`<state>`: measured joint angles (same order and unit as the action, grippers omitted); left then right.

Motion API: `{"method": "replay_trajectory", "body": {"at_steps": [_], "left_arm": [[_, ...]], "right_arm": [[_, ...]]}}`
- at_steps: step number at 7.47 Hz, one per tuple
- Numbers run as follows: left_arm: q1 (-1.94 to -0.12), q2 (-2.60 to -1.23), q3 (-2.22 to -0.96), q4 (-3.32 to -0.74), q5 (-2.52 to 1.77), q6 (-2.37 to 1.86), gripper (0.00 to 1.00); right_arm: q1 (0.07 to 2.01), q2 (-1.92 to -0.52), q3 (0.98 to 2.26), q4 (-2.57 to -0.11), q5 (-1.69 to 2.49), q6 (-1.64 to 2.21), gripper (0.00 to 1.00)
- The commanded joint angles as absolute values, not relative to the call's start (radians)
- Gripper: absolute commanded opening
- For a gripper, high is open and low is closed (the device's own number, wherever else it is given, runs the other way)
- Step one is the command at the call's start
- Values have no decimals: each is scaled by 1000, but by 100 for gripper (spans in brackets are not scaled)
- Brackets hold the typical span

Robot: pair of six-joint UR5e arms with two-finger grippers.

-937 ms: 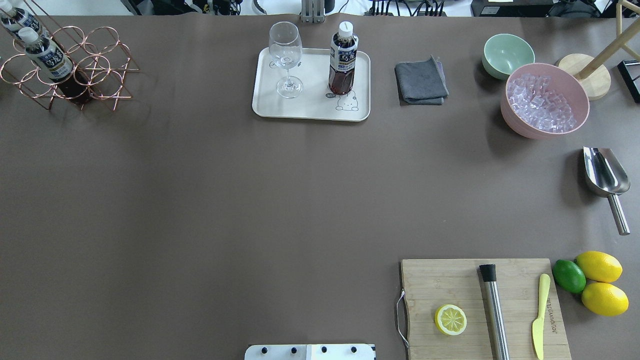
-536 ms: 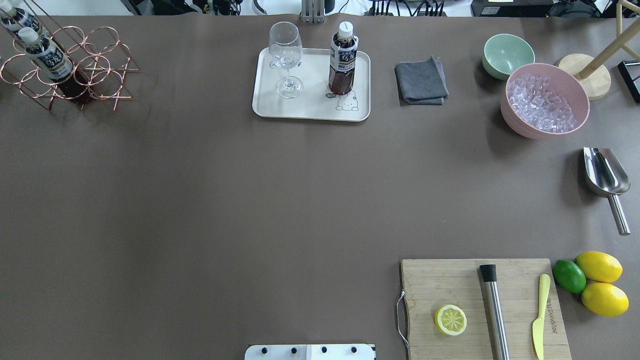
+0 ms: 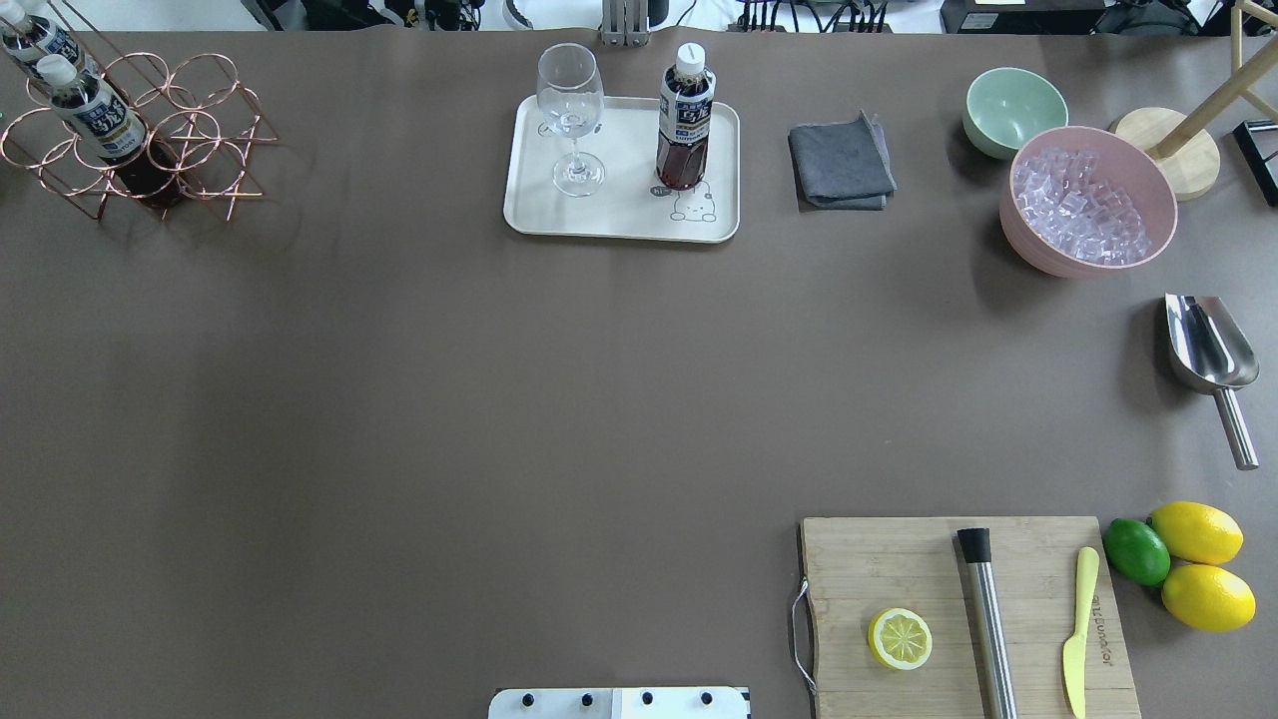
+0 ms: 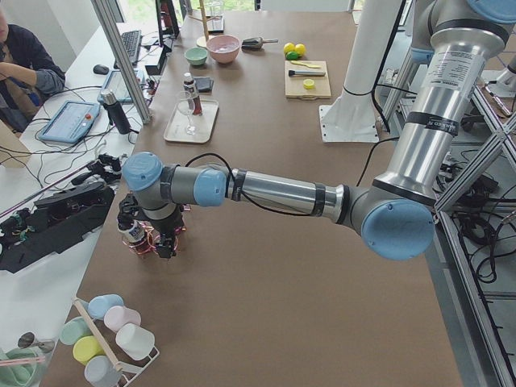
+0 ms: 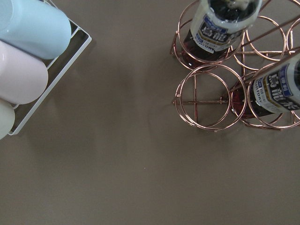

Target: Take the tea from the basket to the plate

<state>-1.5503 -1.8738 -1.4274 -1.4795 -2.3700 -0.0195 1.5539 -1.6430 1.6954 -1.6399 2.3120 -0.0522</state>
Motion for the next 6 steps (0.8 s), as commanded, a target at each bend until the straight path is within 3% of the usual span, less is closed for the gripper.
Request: {"method": "replay_trajectory", "body": {"at_steps": [1,6], "left_arm": [[-1577,-1711,-1573,-1482,-2382,-28,98],[-1635,-1594,-1592,-1500,-2376,-23,98]], "right_arm": [[1554,-1646,1695,-1640,2313,-52,100],[1554,-1647,1694,-1640,2312,-52,100]]}}
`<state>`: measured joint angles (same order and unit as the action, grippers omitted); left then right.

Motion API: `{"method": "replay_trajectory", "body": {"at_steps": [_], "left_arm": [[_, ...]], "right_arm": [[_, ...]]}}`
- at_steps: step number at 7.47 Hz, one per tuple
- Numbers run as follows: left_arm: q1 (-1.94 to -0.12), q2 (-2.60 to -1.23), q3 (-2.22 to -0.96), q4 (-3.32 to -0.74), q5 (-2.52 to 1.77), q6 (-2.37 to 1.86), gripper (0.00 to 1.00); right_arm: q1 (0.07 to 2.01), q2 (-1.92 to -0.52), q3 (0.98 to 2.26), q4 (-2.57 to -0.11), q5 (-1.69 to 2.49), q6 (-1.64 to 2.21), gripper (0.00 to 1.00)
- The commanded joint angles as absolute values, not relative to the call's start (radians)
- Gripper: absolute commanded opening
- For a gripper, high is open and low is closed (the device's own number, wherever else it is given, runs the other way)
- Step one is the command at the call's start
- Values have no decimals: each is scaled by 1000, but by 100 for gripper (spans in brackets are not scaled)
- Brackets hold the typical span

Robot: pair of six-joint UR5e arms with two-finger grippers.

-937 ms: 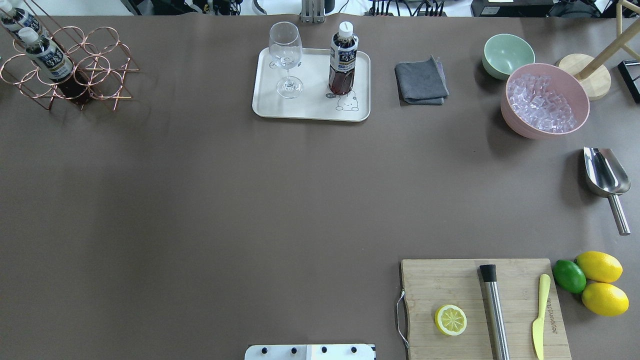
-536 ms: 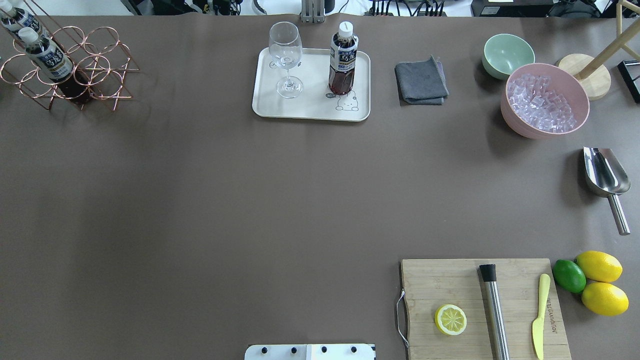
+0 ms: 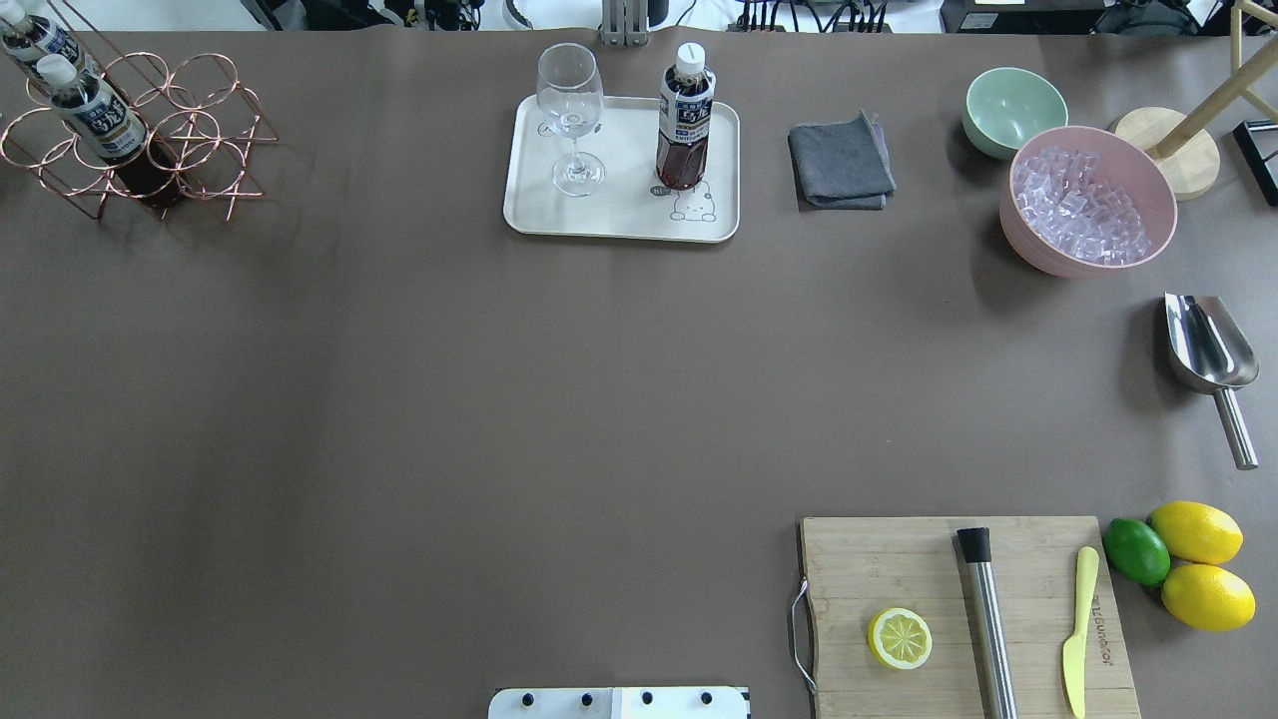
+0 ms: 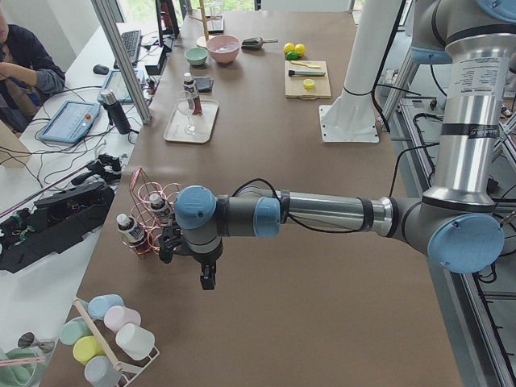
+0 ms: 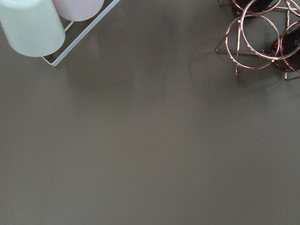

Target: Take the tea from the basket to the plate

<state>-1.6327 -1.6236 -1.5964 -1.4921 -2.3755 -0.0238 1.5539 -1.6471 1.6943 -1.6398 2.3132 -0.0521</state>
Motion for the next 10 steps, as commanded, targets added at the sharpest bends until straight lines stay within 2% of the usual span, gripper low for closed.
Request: {"method": "replay_trajectory", "body": {"at_steps": [1,10], "left_arm": [[-1631,-1585,-1591,-1528,-2376,-25,98],[-1631,-1574,-1569,-1551,-2376,-25,98]], "right_arm": [[1554,-1647,1694,-1640,2313,-52,100],[1555,-1647,1695,-1640,2313,-52,100]]}}
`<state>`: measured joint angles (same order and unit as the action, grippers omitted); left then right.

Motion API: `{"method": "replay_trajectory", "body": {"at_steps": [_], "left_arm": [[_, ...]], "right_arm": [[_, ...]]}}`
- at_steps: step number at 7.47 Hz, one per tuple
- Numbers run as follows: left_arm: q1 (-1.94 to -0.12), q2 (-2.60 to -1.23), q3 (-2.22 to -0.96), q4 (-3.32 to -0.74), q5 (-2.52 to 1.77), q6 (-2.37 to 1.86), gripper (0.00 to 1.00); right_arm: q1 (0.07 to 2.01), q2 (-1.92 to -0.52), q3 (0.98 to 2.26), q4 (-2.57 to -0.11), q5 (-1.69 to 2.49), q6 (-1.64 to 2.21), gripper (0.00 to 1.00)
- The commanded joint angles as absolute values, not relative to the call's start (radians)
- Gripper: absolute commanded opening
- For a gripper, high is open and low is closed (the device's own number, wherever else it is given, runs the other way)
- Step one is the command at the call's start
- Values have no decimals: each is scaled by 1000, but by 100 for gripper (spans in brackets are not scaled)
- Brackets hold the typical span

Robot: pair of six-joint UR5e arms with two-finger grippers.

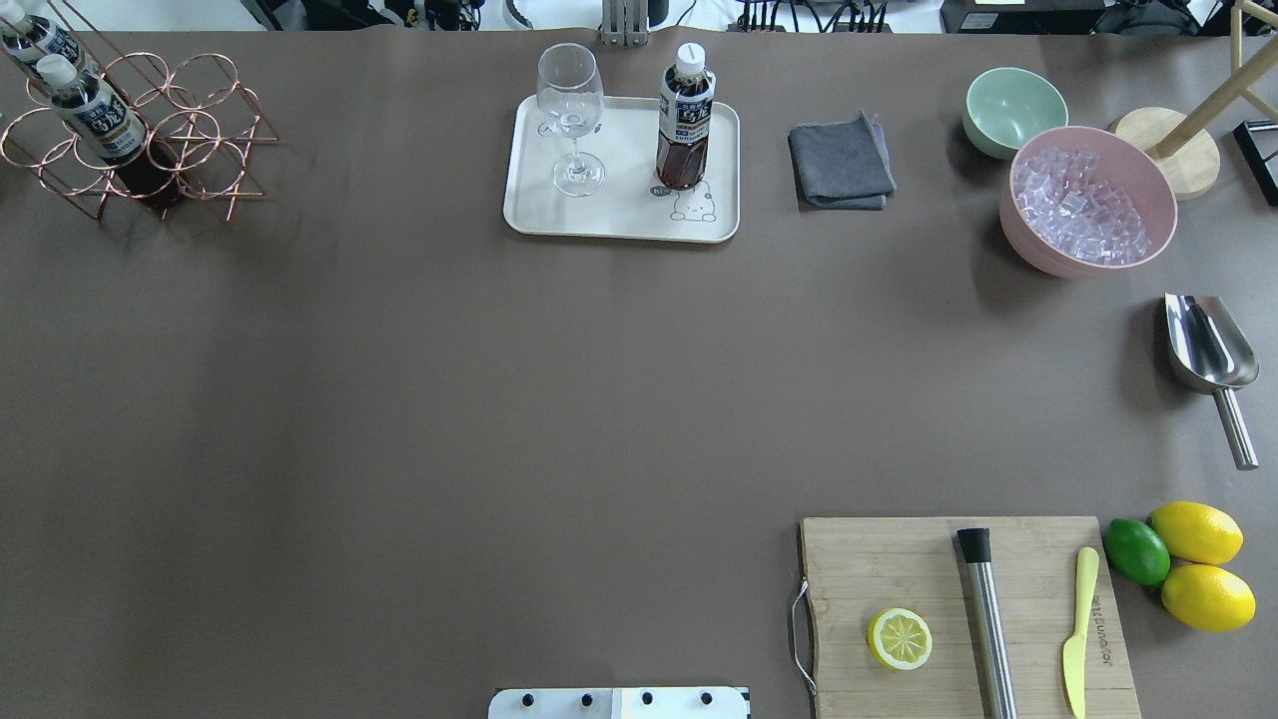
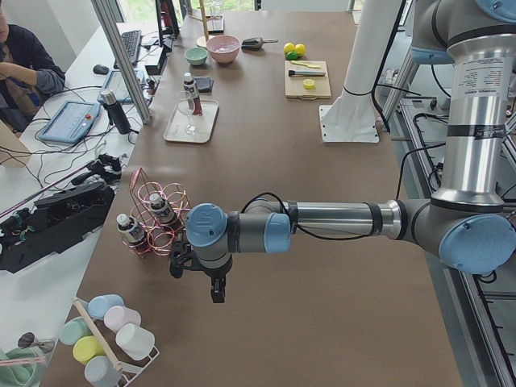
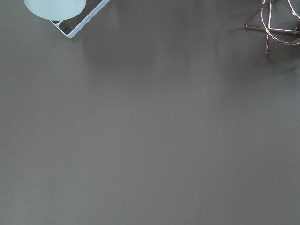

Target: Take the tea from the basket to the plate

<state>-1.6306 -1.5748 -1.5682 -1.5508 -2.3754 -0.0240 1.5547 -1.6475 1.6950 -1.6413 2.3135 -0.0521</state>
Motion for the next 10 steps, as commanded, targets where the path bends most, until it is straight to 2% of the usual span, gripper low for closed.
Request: {"method": "replay_trajectory", "body": {"at_steps": [1,10], "left_arm": [[-1631,-1574,-1571,-1551,-2375,-23,98],[-1628,-1560,-1575,-1551,-2375,-21,98]], "right_arm": [[1557,-1647,1695,-1641,2313,-52,100],[1600,-1663,1700,-1638,2316,-55,100]]}}
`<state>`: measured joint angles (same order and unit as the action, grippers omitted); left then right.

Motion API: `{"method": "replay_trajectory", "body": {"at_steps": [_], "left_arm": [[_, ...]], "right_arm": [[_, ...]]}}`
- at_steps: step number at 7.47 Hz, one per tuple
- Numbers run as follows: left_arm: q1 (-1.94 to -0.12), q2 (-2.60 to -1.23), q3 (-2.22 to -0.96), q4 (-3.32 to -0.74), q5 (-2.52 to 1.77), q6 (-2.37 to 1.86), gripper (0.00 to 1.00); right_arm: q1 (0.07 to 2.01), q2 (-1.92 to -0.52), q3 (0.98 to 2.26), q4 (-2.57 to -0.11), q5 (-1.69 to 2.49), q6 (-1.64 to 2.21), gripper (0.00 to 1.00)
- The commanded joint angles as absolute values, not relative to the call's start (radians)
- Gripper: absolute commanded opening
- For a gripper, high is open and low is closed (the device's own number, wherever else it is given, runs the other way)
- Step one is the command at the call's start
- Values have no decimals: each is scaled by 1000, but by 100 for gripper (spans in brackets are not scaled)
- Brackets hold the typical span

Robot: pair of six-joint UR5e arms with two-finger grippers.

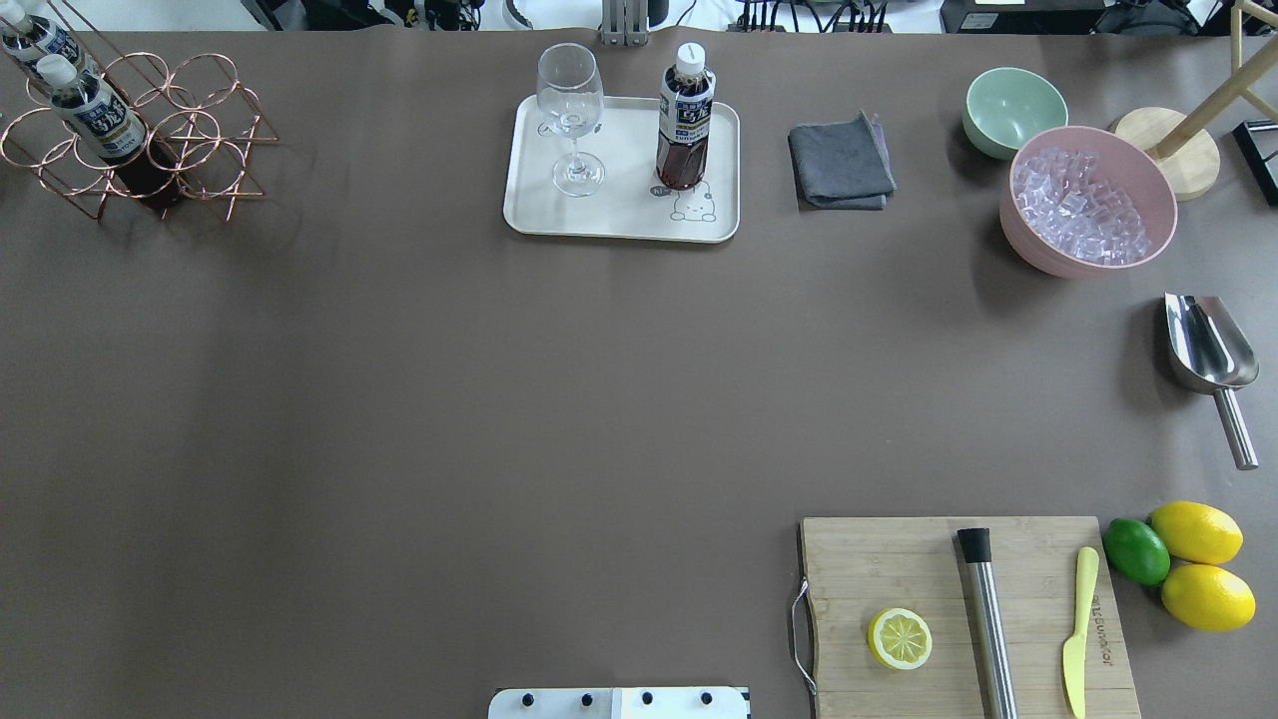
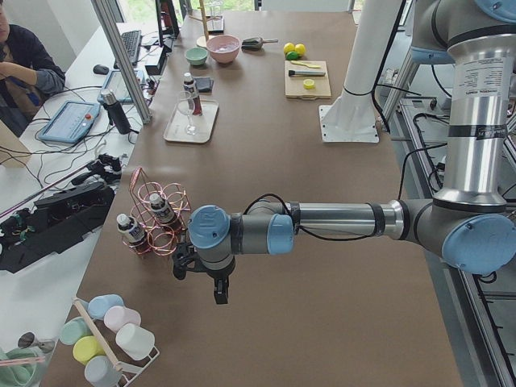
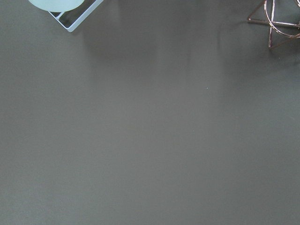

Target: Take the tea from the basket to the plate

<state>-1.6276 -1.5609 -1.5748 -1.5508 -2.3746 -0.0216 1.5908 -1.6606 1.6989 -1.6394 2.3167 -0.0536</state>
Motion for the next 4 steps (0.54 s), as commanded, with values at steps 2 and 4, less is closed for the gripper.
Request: {"method": "replay_trajectory", "body": {"at_steps": [2,4], "left_arm": [[-1628,-1560,-1575,-1551,-2375,-21,98],[-1628,-1560,-1577,-1551,-2375,-20,98]], "right_arm": [[1600,-1661,1700,-1638,2313,-55,100],[1594,-1660,1698,-1638,2312,-55,100]]}}
